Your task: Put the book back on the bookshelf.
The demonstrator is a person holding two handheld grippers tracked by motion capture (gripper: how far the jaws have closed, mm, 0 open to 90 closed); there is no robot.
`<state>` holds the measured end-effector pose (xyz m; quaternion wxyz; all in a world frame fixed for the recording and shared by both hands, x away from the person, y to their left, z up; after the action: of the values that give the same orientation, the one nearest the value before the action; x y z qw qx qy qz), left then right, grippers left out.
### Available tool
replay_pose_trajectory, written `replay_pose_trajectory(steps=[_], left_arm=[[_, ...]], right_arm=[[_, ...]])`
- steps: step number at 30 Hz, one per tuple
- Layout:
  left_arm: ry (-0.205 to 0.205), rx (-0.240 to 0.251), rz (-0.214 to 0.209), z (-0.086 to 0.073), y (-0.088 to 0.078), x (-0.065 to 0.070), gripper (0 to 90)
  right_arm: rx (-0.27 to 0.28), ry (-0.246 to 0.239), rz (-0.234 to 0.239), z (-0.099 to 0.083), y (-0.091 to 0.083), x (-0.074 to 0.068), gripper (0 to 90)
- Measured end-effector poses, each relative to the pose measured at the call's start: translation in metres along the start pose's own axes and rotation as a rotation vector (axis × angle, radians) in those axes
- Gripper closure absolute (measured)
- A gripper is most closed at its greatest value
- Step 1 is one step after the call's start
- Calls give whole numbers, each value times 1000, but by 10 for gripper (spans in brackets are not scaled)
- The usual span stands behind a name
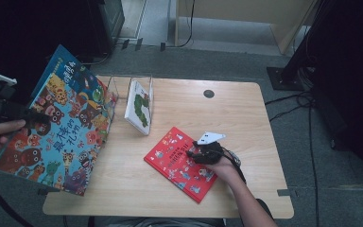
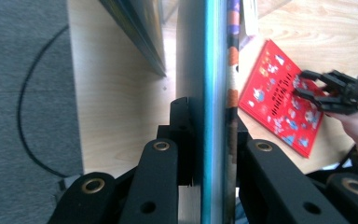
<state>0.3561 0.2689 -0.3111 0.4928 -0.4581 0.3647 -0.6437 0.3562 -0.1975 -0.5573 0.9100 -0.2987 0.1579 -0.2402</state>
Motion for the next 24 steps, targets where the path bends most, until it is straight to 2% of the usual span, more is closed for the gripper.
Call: replay_pose_trajectory(steps=[4,8,11,17,24], left_arm=[[-28,7,22,14,-1,-7,807],[-53,24,7,27,0,-9,808],[-73,37,15,38,1,-10,808],[-61,76,36,62,5,-3,807],[-76,117,47,89,21,0,807]], right_arm=[[0,0,0,0,0,0,480],[2,5,2,0,0,0,485],[1,1,-1,0,0,0,485],[0,1,0,0,0,0,485],[1,1,-1,0,0,0,485]])
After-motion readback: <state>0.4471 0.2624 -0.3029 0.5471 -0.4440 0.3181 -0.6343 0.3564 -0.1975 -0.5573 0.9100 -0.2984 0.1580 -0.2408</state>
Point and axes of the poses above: each handheld gripper's, and its own axes: y roughly forward along the jaws, z roughly out of its top, x roughly to its right, the point moved 7 cm from there along y, roughly forward along the jaws, and after that the axes turned 10 degrees about z, right-handed, at the moved point
